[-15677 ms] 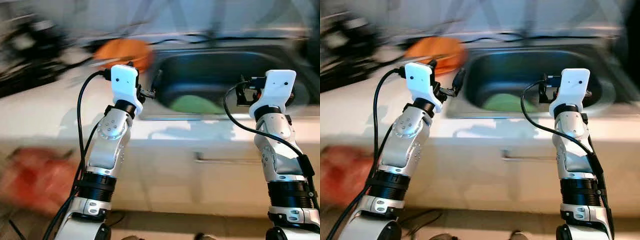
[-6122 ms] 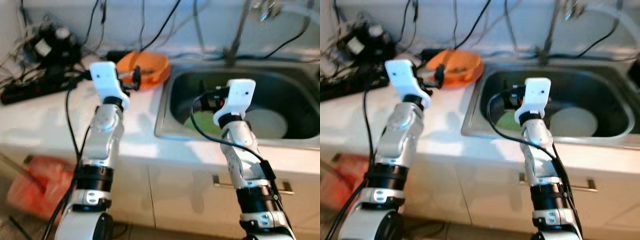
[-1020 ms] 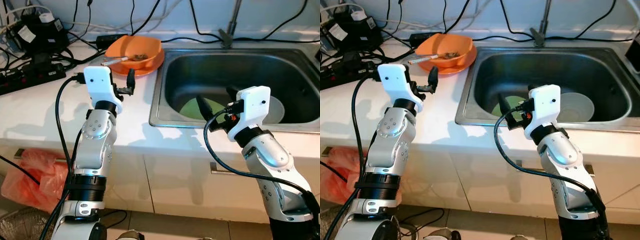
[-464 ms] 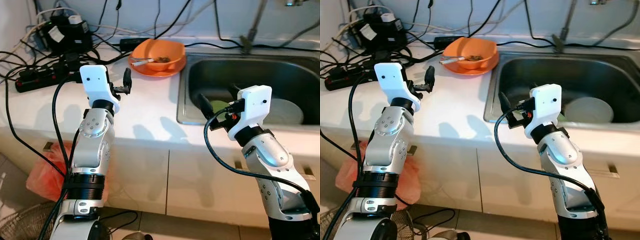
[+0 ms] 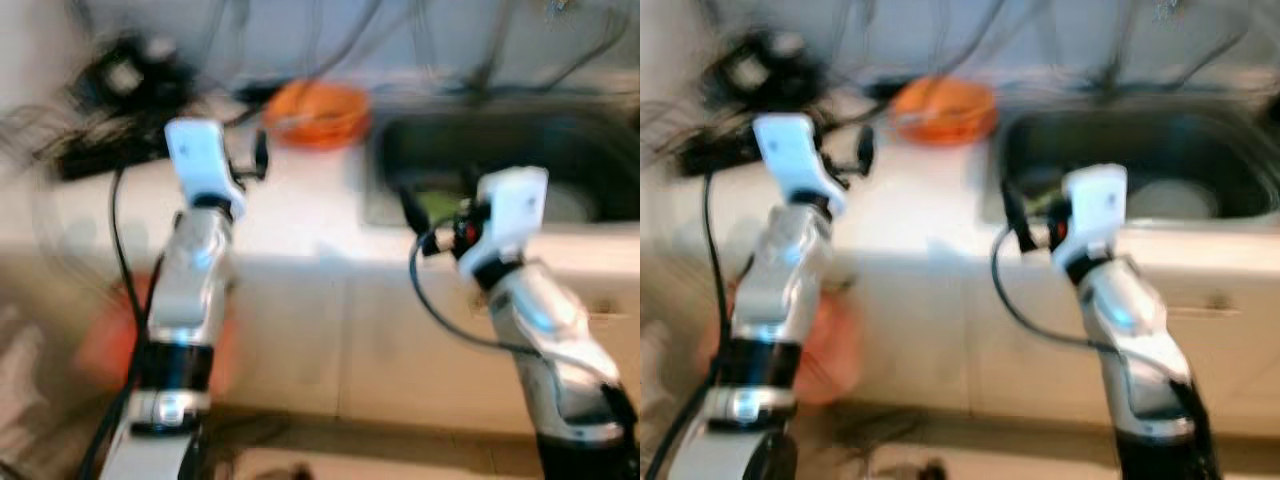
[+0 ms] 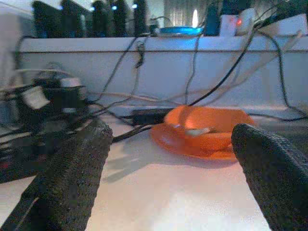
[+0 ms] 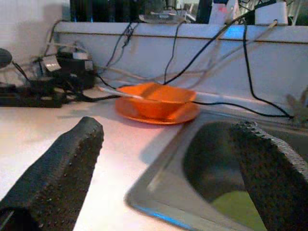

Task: Kitchen organization

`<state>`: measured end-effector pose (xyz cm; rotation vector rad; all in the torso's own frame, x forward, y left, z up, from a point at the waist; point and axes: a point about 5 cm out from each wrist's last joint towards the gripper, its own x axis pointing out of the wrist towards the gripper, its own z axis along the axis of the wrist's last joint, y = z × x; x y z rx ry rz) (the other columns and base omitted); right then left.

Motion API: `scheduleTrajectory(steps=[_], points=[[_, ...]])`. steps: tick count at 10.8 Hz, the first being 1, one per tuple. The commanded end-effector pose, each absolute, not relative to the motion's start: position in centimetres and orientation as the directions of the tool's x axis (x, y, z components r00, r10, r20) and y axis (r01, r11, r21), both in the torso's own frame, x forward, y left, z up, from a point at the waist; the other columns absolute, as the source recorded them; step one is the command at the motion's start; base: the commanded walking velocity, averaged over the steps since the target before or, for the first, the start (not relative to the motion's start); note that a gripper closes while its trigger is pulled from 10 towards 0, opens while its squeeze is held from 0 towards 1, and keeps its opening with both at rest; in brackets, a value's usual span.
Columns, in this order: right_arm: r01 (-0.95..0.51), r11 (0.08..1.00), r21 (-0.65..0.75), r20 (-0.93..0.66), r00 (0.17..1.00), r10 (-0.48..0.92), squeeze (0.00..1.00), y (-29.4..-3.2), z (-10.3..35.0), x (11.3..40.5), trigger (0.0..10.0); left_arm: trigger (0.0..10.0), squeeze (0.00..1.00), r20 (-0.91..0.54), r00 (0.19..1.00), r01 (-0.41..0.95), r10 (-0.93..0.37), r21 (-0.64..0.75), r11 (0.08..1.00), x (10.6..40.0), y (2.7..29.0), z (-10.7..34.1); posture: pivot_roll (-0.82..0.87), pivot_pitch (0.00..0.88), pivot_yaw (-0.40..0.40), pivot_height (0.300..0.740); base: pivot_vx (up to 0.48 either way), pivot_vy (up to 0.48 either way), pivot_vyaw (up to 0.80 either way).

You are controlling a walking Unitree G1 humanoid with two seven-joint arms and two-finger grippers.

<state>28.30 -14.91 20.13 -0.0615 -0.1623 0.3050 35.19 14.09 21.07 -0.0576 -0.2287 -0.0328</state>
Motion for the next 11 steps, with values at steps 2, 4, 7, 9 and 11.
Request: scheduleTrajectory(steps=[2,4,7,9,11], points=[[-0.283,0.955,-0.087,0.146,0.945,0.293,0.0,-14.85,19.9,28.28,10.0,10.0,0.0,0.24,0.97,0.038,-0.026,-0.046,0.998,35.34,14.12,21.56,0.04,0.002,0.104,0.74,0.0,0.0,0.0],[-0.28,0.956,-0.088,0.146,0.946,0.291,0.0,-14.84,19.81,28.27,10.0,10.0,0.0,0.24,0.97,0.041,-0.03,-0.041,0.998,35.38,14.16,21.62,0.04,0.0,0.104,0.74,0.0,0.0,0.0],[-0.283,0.954,-0.097,0.148,0.944,0.295,0.0,-14.73,19.75,28.29,10.0,10.0,0.0,0.239,0.971,0.044,-0.031,-0.049,0.998,35.36,14.37,21.55,0.04,0.0,0.102,0.74,0.228,0.0,0.0],[-0.284,0.954,-0.101,0.149,0.943,0.296,0.0,-14.75,19.75,28.27,10.0,10.0,0.0,0.241,0.97,0.044,-0.031,-0.05,0.998,35.34,14.34,21.58,0.03,0.0,0.103,0.74,0.412,0.0,0.0],[-0.282,0.954,-0.104,0.149,0.944,0.295,0.0,-14.76,19.74,28.26,10.0,10.0,0.0,0.238,0.971,0.046,-0.032,-0.051,0.998,35.35,14.29,21.52,0.03,0.0,0.101,0.74,0.429,0.0,0.0]])
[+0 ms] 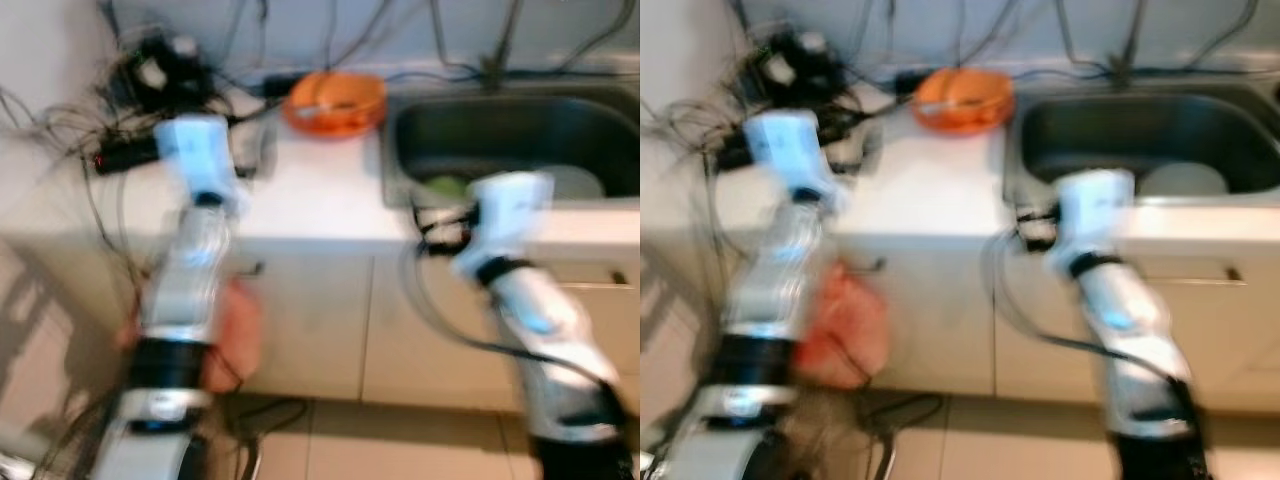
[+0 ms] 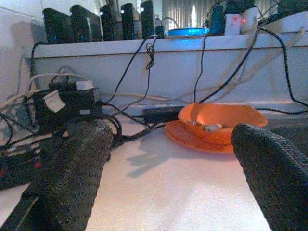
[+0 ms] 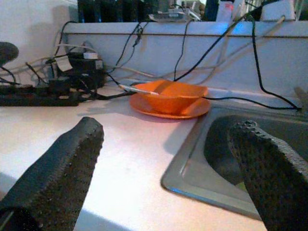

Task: Kitchen organization

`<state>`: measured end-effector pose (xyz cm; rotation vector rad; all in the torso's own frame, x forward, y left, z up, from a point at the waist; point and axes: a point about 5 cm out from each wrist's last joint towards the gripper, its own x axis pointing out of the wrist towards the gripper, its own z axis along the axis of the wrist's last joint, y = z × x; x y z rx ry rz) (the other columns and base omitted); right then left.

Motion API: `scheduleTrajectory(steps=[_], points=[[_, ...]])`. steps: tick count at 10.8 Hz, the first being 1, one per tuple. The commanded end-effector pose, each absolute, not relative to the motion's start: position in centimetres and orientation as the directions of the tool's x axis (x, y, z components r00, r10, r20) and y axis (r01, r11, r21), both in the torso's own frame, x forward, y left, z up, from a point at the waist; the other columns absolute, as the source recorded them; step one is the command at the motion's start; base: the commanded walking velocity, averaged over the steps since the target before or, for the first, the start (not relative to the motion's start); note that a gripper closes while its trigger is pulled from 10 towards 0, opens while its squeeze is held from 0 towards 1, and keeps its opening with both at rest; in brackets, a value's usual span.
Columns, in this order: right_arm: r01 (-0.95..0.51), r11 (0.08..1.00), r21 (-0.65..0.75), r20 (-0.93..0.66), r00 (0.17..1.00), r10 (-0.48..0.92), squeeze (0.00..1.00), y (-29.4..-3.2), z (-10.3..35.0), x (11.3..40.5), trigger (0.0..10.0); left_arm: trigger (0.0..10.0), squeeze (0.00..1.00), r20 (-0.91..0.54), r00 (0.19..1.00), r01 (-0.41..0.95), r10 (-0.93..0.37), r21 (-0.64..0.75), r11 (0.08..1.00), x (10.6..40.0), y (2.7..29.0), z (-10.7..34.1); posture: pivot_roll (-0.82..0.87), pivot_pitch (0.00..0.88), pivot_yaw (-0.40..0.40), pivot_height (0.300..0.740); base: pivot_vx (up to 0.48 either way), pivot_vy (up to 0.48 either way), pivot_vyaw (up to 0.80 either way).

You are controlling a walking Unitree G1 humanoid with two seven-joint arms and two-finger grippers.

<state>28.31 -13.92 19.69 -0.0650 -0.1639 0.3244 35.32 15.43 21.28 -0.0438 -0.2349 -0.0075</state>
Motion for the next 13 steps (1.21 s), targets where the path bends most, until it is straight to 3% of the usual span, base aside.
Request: scheduleTrajectory(steps=[1,10,13], points=[[-0.283,0.953,-0.104,0.149,0.943,0.297,0.0,-14.74,19.73,28.26,10.0,10.0,0.0,0.235,0.971,0.046,-0.033,-0.053,0.998,35.37,14.31,21.4,0.03,0.001,0.099,0.74,0.424,0.0,0.0],[-0.283,0.952,-0.115,0.145,0.944,0.298,0.0,-14.63,19.63,28.3,10.0,10.0,0.0,0.221,0.975,0.045,-0.03,-0.065,0.997,35.32,14.27,21.13,0.04,0.005,0.095,0.74,0.4,0.0,0.0],[-0.286,0.951,-0.116,0.142,0.943,0.301,0.0,-14.67,19.6,28.37,10.0,10.0,0.0,0.231,0.973,0.034,-0.017,-0.069,0.997,35.23,14.31,21.23,0.04,0.005,0.091,0.74,0.0,0.0,0.0]])
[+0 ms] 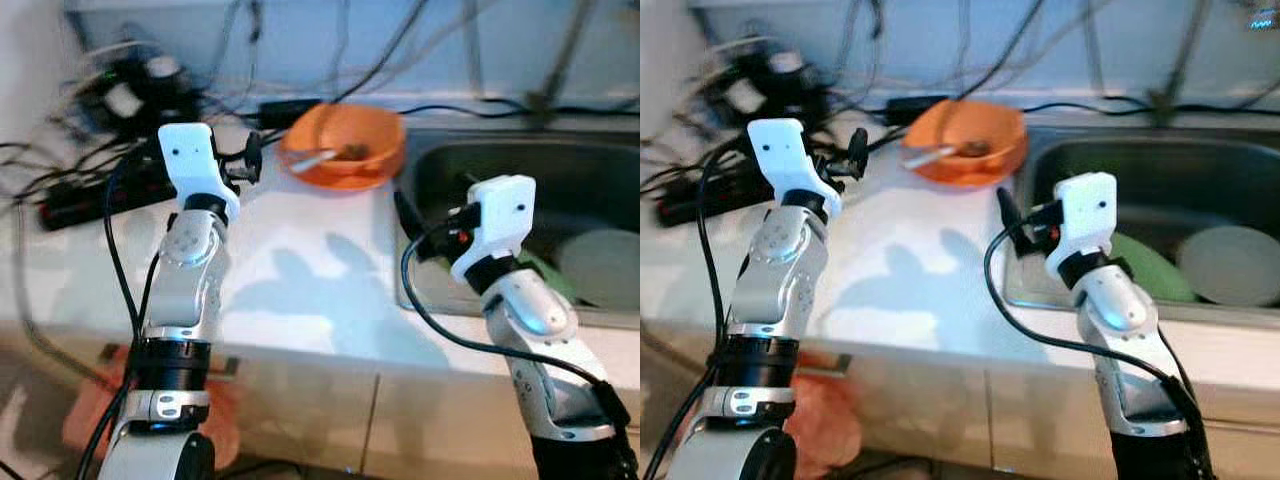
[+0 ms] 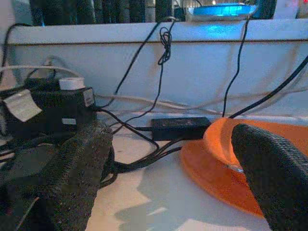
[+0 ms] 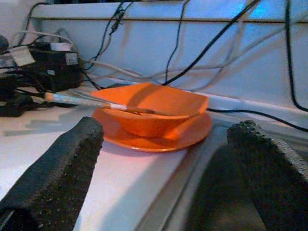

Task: Kitchen organization

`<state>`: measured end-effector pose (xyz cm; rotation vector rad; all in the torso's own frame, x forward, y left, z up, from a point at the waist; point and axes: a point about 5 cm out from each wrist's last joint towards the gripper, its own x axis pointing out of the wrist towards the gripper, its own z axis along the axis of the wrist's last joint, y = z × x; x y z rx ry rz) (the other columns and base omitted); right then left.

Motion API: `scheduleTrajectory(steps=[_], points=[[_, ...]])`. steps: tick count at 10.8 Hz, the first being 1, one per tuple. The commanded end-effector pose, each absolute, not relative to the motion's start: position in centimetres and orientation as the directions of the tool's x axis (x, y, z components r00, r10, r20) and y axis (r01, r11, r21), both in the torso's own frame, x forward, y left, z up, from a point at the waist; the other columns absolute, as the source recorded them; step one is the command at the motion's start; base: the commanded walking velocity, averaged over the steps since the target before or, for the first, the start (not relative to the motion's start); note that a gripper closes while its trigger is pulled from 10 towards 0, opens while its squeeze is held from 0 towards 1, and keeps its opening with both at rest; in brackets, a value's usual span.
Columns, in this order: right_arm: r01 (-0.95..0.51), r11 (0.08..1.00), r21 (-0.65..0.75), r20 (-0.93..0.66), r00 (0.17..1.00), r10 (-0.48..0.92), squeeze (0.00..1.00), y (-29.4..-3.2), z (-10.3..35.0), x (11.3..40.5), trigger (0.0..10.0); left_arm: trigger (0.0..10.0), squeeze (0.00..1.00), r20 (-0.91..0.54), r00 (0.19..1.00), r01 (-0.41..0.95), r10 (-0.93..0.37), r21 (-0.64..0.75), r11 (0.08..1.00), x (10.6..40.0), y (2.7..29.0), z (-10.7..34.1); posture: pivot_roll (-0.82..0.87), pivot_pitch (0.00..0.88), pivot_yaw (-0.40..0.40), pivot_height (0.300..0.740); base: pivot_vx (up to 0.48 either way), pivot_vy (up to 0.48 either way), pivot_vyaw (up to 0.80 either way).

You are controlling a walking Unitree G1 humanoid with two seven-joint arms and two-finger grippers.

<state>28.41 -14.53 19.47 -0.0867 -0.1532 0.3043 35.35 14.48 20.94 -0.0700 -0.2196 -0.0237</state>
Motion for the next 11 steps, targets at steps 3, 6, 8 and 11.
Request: scheduleTrajectory(steps=[3,6,8,11], points=[[-0.285,0.951,-0.117,0.135,0.944,0.3,0.0,-14.7,19.5,28.4,10.0,10.0,0.0,0.221,0.975,0.028,-0.013,-0.064,0.998,35.2,14.4,21.1,0.04,0.006,0.092,0.74,0.0,0.0,0.0],[-0.284,0.951,-0.125,0.117,0.947,0.299,0.0,-14.7,19.2,28.4,10.0,10.0,0.0,0.118,0.993,0.029,-0.02,-0.073,0.997,35.4,14.5,19.5,0.04,0.008,0.089,0.74,0.0,0.0,0.0],[-0.284,0.951,-0.125,0.116,0.947,0.299,0.0,-14.6,19.2,28.4,10.0,10.0,0.0,0.066,0.997,0.049,-0.043,-0.082,0.995,35.4,14.1,18.5,0.04,0.011,0.095,0.74,0.0,0.0,0.0],[-0.278,0.953,-0.119,0.112,0.95,0.292,0.0,-14.5,19.1,27.7,10.0,10.0,0.0,-0.028,0.996,0.08,-0.082,-0.075,0.994,35.6,14.1,17.3,0.03,0.039,0.112,0.74,0.0,0.0,0.0]])
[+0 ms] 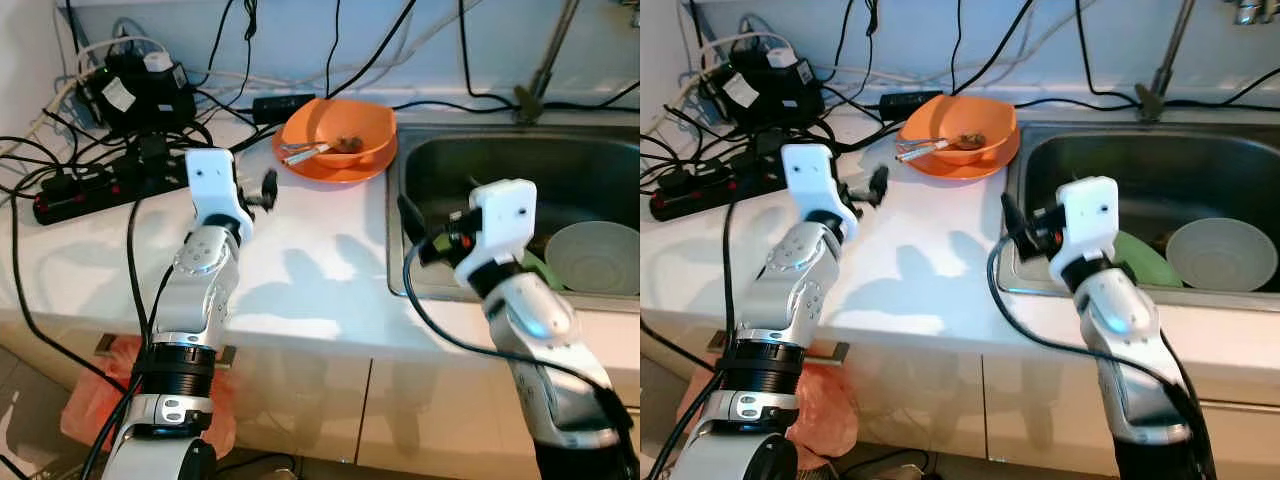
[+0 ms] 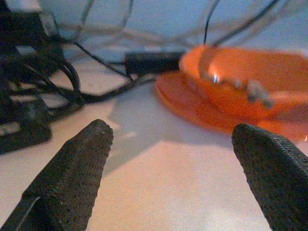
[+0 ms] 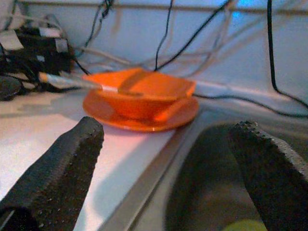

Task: Kitchen organization

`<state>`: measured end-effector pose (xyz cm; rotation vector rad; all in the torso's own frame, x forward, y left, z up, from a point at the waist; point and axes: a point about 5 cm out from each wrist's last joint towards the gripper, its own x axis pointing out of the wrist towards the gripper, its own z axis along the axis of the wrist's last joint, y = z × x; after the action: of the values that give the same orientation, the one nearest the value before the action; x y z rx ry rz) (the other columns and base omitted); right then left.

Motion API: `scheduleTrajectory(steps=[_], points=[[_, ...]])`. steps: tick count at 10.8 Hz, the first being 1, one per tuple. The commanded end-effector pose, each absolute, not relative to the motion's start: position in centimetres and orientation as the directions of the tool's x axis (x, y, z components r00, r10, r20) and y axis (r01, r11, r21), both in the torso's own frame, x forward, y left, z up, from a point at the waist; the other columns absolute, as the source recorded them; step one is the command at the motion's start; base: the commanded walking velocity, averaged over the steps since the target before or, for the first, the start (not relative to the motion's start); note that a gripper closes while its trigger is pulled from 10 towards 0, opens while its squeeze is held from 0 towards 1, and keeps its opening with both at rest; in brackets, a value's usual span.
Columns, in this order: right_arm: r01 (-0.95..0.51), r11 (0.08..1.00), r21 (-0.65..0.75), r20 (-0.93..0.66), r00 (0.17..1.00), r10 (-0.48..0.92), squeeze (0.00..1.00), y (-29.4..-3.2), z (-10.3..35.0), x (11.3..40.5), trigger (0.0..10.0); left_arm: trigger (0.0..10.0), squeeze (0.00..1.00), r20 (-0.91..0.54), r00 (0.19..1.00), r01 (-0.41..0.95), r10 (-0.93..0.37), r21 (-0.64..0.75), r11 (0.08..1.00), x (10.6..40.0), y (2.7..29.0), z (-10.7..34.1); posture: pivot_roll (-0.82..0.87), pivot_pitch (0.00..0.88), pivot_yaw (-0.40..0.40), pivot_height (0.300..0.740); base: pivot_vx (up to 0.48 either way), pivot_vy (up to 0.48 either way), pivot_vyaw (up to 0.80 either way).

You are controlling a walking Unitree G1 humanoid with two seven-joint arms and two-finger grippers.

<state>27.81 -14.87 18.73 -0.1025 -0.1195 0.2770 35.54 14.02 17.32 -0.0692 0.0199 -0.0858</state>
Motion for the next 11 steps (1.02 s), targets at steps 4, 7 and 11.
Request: scheduleTrajectory(steps=[4,7,11], points=[[-0.245,0.963,-0.114,0.096,0.962,0.257,0.0,-14.9,18.9,26.1,10.0,10.0,0.0,-0.147,0.974,0.167,-0.174,-0.059,0.984,36.1,13.4,15.1,-0.05,0.096,0.142,0.74,0.0,0.0,0.0],[-0.229,0.968,-0.105,0.079,0.968,0.238,0.0,-14.9,18.9,24.9,10.0,10.0,0.0,-0.131,0.962,0.229,-0.239,-0.083,0.97,37.0,11.7,15.6,-0.07,0.142,0.149,0.74,0.0,0.0,0.0],[-0.233,0.969,-0.078,0.057,0.97,0.238,0.0,-14.5,19.0,23.8,10.0,10.0,0.0,-0.038,0.958,0.28,-0.283,-0.076,0.957,38.1,9.8,17.8,-0.09,0.191,0.167,0.74,0.0,0.0,-0.26]])
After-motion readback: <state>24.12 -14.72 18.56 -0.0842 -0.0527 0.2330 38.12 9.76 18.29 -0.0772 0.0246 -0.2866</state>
